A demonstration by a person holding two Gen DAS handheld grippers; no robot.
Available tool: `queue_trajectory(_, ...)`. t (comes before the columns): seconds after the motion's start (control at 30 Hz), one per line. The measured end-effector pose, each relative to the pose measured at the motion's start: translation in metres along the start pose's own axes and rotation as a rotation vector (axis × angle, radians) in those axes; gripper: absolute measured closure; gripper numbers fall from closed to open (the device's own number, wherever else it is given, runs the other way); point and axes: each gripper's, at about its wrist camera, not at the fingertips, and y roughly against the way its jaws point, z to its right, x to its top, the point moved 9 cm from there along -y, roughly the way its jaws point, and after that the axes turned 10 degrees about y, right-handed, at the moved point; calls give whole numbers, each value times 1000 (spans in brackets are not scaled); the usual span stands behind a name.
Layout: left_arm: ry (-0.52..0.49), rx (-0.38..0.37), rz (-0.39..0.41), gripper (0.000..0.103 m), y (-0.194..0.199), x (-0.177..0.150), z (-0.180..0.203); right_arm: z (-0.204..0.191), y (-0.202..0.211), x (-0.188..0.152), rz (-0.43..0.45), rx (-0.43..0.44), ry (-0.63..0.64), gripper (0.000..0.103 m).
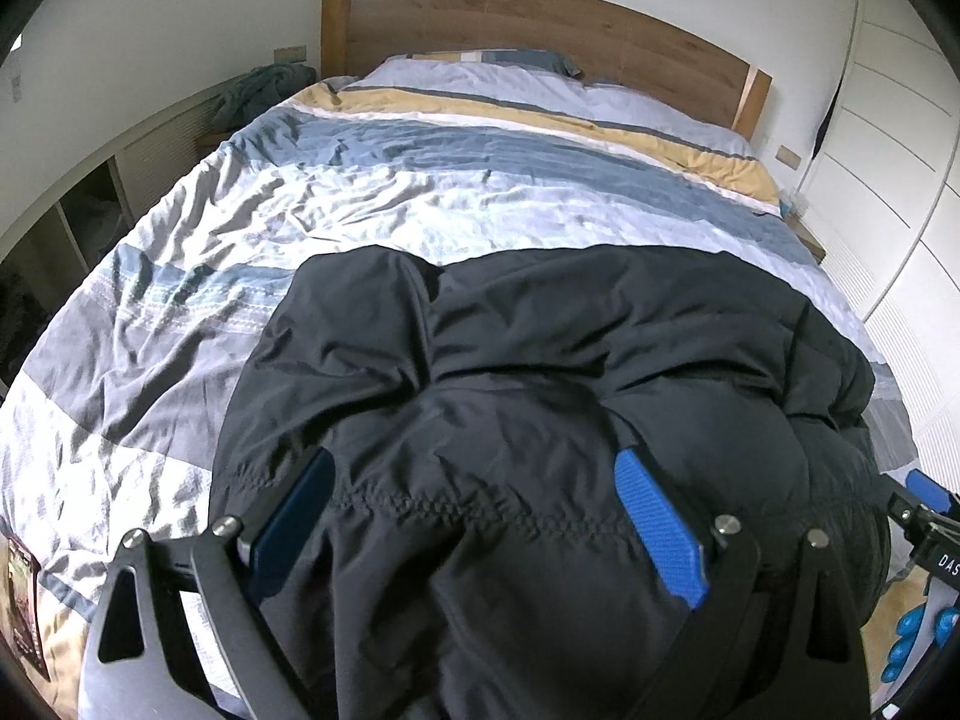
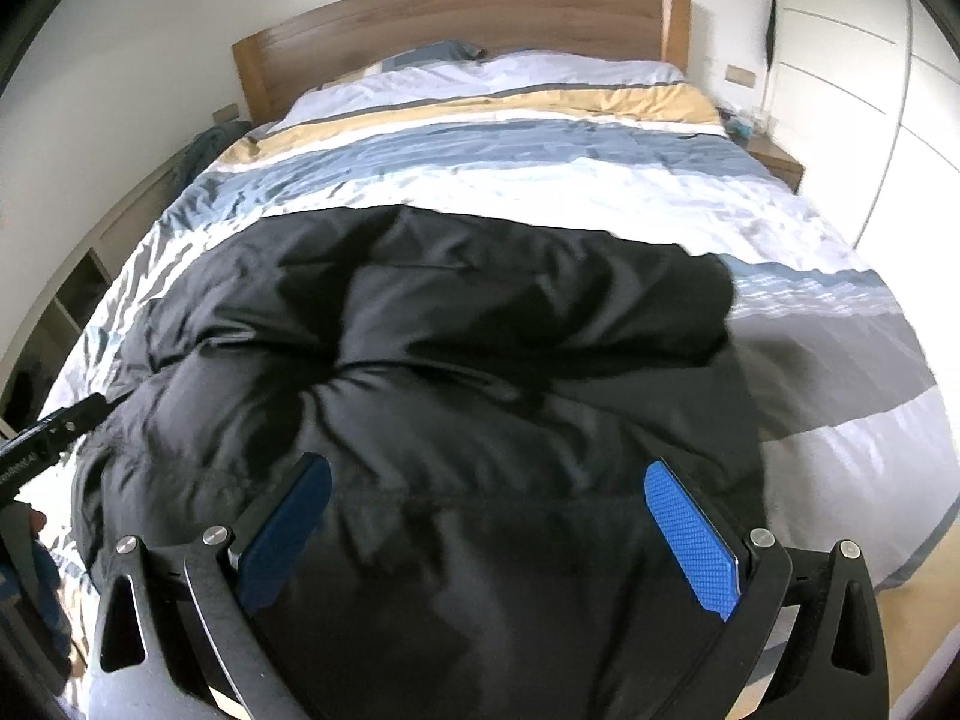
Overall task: Fold large clothes
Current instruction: 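Press and smooth the folded jacket flat with both grippers, then grasp the black jacket bundle with both grippers and lift it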
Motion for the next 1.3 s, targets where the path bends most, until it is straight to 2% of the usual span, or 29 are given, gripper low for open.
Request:
queue_trajectory(0.13, 4, 5, -7, 8, -3, 1, -2, 30, -1, -8, -16, -36, -24, 1)
queue_trajectory(0.3, 36, -25, -37, 8, -12, 7, -16, 71, -2, -15, -37, -77, -49, 1)
queue_trajectory(0.47, 95, -23, -83, 8, -24, 16, -59, 112, -8, -23, -63, -83, -108, 1)
queue_trajectory(0.63, 195, -61, -163, 8, -42, 18, -113, 134, -26, -32, -111, -33, -134, 1)
queue_trajectory(0.8, 334, -175, -270, 8, -65, 5, -152, 144, -56, -49, -171, 113, -238, 1)
queue_trajectory(0.87, 399, -252, -321, 8, -76, -2, -161, 145, -67, -57, -190, 160, -281, 1)
queue_trajectory(1.1, 474, -454, -447, 8, -104, -22, -159, 153, -110, -77, -247, 361, -451, 1)
queue_trajectory(1.3, 523, -590, -532, 7, -125, -39, -156, 144, -139, -94, -322, 489, -456, 1)
